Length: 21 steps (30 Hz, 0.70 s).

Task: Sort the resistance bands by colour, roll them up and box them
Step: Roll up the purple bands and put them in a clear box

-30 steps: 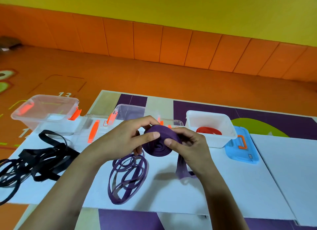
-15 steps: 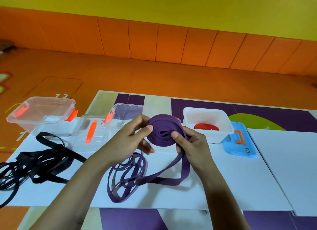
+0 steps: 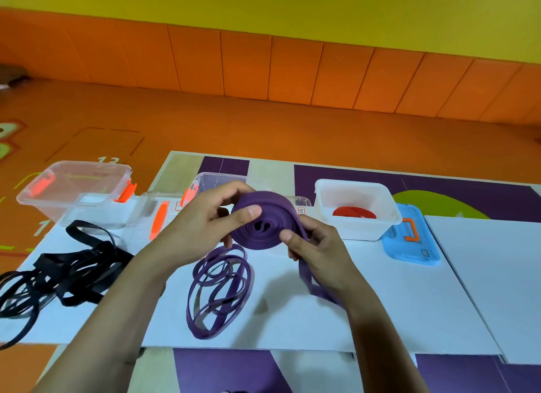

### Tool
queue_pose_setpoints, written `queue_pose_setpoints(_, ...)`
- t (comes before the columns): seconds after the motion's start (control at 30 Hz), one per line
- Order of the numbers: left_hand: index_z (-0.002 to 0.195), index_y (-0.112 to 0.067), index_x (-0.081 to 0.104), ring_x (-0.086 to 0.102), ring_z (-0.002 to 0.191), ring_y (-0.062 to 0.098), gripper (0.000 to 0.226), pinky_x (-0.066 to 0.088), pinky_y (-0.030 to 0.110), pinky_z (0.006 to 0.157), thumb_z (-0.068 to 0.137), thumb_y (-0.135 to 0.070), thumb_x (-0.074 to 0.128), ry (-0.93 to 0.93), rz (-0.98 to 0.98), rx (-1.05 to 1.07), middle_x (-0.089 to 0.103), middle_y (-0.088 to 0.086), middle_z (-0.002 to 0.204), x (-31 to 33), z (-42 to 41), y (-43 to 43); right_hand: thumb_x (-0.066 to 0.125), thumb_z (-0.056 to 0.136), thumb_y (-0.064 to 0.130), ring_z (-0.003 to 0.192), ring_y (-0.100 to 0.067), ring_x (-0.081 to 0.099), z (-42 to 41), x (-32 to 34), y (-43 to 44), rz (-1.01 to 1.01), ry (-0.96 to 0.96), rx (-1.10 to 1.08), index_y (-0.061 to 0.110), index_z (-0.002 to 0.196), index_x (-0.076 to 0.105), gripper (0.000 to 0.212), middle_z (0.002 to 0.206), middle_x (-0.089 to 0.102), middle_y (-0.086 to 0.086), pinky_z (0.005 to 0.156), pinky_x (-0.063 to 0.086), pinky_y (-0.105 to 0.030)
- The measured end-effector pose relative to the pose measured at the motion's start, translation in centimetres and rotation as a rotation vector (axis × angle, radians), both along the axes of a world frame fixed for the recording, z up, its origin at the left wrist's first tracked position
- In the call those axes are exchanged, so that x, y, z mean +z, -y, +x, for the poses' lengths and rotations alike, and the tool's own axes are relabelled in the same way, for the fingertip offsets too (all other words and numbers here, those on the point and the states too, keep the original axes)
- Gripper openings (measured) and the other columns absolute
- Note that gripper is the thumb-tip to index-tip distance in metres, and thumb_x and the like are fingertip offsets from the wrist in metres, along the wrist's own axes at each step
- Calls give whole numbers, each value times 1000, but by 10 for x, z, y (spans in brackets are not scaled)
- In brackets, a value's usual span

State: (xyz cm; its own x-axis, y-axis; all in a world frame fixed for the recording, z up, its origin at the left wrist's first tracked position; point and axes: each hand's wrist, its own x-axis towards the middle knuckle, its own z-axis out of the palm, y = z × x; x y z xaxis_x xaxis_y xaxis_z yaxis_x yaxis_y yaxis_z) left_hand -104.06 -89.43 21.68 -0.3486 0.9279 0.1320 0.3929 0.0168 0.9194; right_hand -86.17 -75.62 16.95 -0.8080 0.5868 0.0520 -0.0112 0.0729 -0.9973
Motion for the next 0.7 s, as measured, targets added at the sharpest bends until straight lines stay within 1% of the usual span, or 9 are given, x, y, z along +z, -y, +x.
queue_pose_setpoints(0.1,108,-16,61,63,64,33,19,56,36,56,96,-30,58,131,59,30,69,2,97,-6,4,-4,68,96,19,65,-16,55,-1,-2,-5,-22,-19,-56,8,101,71,13,71,57,-5,64,49,-23)
queue_pose_setpoints(0.2,116,-12,55,70,68,44,24,62,50,69,97,-27,55,251,58,44,69,11,103,-10,10,-7,69,94,28,68,-18,57,-3,-5,-7,-47,-63,-123,9,102,72,20,73,59,-11,67,51,-24)
queue_pose_setpoints(0.27,117,-11,52,73,71,45,25,61,53,76,97,-27,54,332,36,51,70,16,104,-15,18,-9,68,94,32,66,-19,58,-6,-8,-6,-90,-82,-133,10,105,73,25,76,62,-13,67,52,-28)
queue_pose_setpoints(0.37,116,-7,47,75,79,43,22,62,50,78,101,-24,48,467,-31,24,69,19,107,-21,26,-11,69,89,38,60,-19,56,-7,-7,-4,-145,-79,-163,14,105,75,29,74,63,-9,61,50,-29)
queue_pose_setpoints(0.4,115,-6,47,75,79,43,19,62,49,77,104,-22,47,470,-65,22,69,18,106,-21,24,-10,68,87,39,59,-18,55,-5,-7,-6,-128,-50,-163,16,103,76,29,70,62,-8,59,49,-30)
queue_pose_setpoints(0.47,108,-9,52,74,75,42,19,60,48,72,105,-27,48,330,-132,32,70,14,97,-17,17,-7,70,88,35,56,-18,53,-2,-8,-9,-85,13,-101,17,100,77,22,64,59,-7,57,45,-31)
queue_pose_setpoints(0.57,101,-20,61,66,63,36,30,57,39,55,96,-48,54,39,-154,26,67,4,89,-6,5,-3,74,91,18,55,-18,51,-3,-6,-7,-78,42,28,13,102,78,13,69,63,-3,57,46,-26)
queue_pose_setpoints(0.63,103,-27,62,64,55,29,25,53,32,49,95,-49,54,-4,-158,-3,66,1,85,-4,2,-3,73,91,16,55,-18,51,-5,-4,-5,-96,41,52,13,103,79,13,73,66,-3,56,47,-24)
queue_pose_setpoints(0.7,102,-25,61,65,52,28,23,53,33,47,98,-46,54,8,-156,-18,66,1,80,-4,2,-4,73,92,19,54,-19,50,-6,-1,-6,-95,32,62,14,108,77,17,76,68,-6,56,47,-24)
